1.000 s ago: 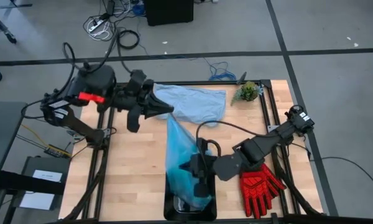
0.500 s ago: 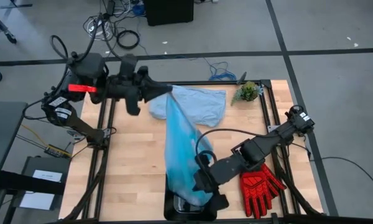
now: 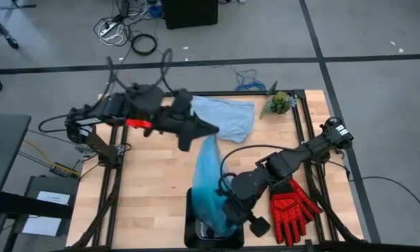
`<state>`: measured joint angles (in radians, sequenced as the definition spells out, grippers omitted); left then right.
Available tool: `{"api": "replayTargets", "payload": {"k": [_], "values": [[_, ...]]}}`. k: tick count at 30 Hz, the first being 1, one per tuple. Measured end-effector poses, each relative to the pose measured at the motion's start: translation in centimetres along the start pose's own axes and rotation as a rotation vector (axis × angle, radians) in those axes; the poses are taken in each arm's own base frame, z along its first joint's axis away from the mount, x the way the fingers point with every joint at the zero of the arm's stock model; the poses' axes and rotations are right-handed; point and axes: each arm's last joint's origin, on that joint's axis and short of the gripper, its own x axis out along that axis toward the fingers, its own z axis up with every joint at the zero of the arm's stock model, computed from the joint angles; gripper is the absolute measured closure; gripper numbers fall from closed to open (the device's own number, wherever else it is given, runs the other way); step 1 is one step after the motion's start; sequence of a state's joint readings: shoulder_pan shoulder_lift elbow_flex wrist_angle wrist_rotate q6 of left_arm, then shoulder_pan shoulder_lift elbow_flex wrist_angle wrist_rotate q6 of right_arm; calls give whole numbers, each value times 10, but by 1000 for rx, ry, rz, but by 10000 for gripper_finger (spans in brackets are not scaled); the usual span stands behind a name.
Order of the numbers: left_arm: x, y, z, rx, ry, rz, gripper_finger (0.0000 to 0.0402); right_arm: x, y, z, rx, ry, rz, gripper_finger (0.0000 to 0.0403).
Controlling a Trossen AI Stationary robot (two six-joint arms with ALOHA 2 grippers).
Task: Place trash/remove bag and relplace
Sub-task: Close the light blue trash bag
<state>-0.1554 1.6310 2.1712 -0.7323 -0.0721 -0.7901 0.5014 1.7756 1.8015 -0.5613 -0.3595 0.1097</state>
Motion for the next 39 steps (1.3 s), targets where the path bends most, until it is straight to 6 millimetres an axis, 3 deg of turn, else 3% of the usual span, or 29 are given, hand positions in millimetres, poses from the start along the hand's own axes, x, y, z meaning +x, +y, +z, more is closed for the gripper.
{"api": "replayTargets", "payload": {"k": [4, 9, 16, 19, 23, 30, 34, 39], "values": [[13, -1, -14, 3, 67, 13, 401, 2, 3, -14, 19, 122, -124, 403], [16, -3, -27, 12, 130, 48, 401, -5, 18, -14, -63, 116, -346, 403], [16, -6, -36, 26, 148, 78, 401, -48, 51, 1, -121, -12, -294, 396], [16, -7, -43, 39, 178, 101, 401, -59, 62, -3, -156, 31, -274, 372], [14, -9, -59, 100, 277, 129, 401, -50, 72, -17, -364, 175, -261, 318], [4, -16, -81, 123, 387, 172, 401, -42, 75, -17, -635, 212, -345, 230], [0, -16, -89, 72, 400, 236, 401, -27, 68, -21, -706, 259, -303, 225], [-2, -19, -92, 23, 388, 262, 401, -2, 62, -30, -766, 323, -224, 247]]}}
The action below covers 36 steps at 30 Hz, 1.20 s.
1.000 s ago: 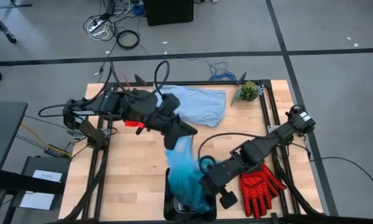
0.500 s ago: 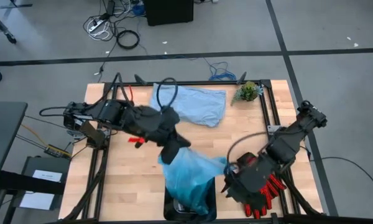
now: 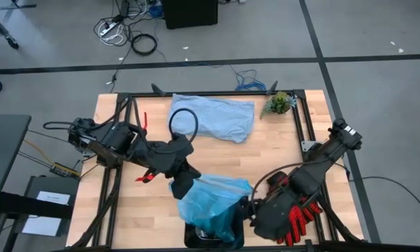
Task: Place trash/remove bag and relplace
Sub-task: Close the light blue trash bag
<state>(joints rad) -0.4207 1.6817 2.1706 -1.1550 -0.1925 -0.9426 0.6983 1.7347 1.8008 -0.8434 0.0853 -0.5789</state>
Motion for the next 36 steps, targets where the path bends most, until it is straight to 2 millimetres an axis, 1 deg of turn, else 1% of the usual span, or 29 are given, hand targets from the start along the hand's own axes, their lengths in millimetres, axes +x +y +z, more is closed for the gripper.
{"api": "replayTargets", "payload": {"k": [3, 5, 9, 14, 15, 18, 21, 26, 31, 36], "values": [[0, 0, 0, -18, 0, 1, 401, 13, 1, -2, -24, 24, 16, 264], [0, 0, 0, -30, -7, 4, 401, 18, 0, -3, -24, 27, 21, 280], [0, 1, 1, -33, -21, 14, 401, 24, -6, -7, -9, 38, 14, 318], [1, 4, 9, -48, -74, 28, 401, 26, -10, -10, 9, 40, 12, 385], [1, 4, 10, -47, -82, 30, 401, 26, -11, -10, 11, 40, 12, 393], [1, 6, 17, -46, -110, 25, 401, 26, -15, -13, 77, 48, -9, 397], [-5, 8, 24, -38, -135, 20, 401, 26, -19, -17, 158, 68, -22, 401], [-19, 8, 35, -38, -192, 5, 401, 26, -26, -22, 242, 86, -46, 402], [-33, 6, 40, -40, -233, -17, 401, 26, -40, -32, 386, 117, -131, 402], [-39, 9, 38, -52, -210, 12, 401, 25, -55, -41, 537, 102, -180, 399]]}}
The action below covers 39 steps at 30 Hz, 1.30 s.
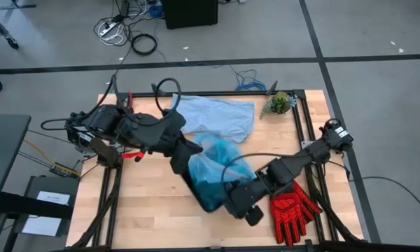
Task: Place trash/remove bag and relplace
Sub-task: Close the light blue trash bag
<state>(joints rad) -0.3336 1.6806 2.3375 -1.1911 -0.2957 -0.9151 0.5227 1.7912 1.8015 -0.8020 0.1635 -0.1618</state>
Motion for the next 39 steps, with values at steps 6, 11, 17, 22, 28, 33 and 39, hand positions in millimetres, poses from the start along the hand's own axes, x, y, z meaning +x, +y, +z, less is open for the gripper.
{"api": "replayTargets", "payload": {"k": [6, 11, 17, 22, 28, 33, 39], "values": [[-2, 1, -9, -7, 94, 9, 401, 0, 0, 4, 101, -52, 140, 362], [-4, -4, -16, 7, 125, -16, 401, -2, 2, 10, 163, -126, 248, 304], [-14, -2, -22, -16, 201, -19, 401, -18, -4, 29, 233, -260, 306, 242], [-21, 5, -28, -27, 252, 43, 401, -45, -6, 50, 206, -411, 521, 220], [-27, 2, -36, 12, 284, 41, 401, -89, -13, 78, 173, -627, 661, 220], [-30, -3, -46, 44, 316, 29, 401, -124, -31, 90, 148, -764, 501, 231], [-33, -7, -61, 97, 371, 48, 401, -126, -68, 81, 74, -682, -2, 251]]}}
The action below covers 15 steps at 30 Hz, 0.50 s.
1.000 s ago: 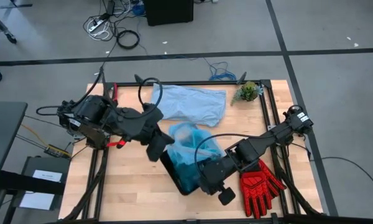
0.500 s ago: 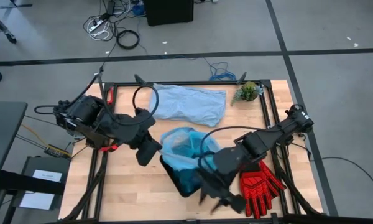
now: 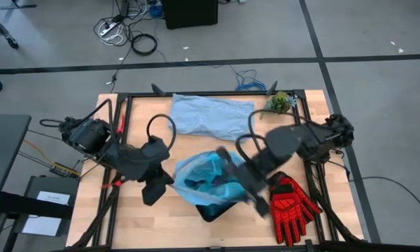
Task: Place trash/remove bag and relplace
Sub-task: Close the light blue trash bag
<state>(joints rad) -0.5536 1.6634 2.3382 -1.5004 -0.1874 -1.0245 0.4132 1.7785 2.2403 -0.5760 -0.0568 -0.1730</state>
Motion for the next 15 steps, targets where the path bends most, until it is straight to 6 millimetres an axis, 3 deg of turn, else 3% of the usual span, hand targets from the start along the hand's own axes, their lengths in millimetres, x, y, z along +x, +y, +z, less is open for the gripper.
{"api": "replayTargets", "payload": {"k": [4, 15], "values": [[-3, -2, -9, 34, 13, 19, 401, 10, -23, -17, -62, 99, -147, 258], [-2, -2, -11, 119, 16, 27, 401, 57, -62, -63, -100, 178, -197, 262]]}}
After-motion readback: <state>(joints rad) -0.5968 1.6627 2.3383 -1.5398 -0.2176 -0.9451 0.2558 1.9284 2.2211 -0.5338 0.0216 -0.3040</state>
